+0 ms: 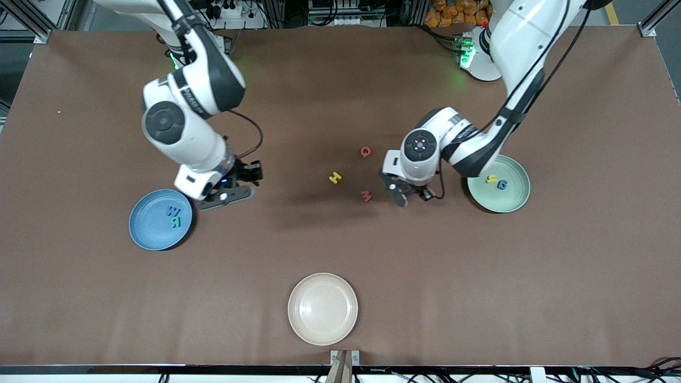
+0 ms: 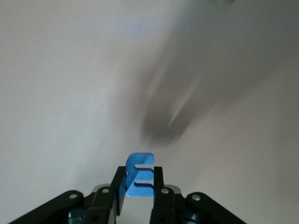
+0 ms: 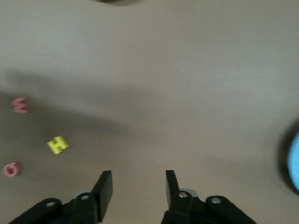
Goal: Sort uppercase to blue plate, lowercase to green plate
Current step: 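Lower the m onto the green plate with the left gripper and release, then grasp the yellow H with the right gripper and drop it on the blue plate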
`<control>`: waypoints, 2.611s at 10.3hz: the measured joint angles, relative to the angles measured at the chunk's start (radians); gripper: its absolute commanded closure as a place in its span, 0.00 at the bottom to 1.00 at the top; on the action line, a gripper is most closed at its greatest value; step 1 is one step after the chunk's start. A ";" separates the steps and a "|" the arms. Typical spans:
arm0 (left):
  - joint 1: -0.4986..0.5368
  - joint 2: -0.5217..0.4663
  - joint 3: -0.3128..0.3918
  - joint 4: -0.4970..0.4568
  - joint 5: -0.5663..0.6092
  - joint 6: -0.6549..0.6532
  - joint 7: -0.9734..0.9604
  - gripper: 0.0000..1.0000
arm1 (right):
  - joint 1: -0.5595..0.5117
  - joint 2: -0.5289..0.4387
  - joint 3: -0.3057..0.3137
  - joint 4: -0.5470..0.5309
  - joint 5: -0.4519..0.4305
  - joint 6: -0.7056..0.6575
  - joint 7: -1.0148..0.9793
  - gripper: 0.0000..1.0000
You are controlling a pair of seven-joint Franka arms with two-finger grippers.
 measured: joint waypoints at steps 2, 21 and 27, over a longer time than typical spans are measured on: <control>0.063 -0.052 0.021 -0.004 0.012 -0.145 0.166 1.00 | 0.080 0.041 0.024 -0.005 -0.013 0.090 -0.007 0.38; 0.105 -0.094 0.146 0.122 0.105 -0.322 0.274 0.00 | 0.248 0.415 0.095 0.057 -0.330 0.377 0.078 0.30; 0.136 -0.117 0.147 0.196 -0.099 -0.203 0.013 0.00 | 0.251 0.426 0.095 0.057 -0.334 0.380 0.097 0.50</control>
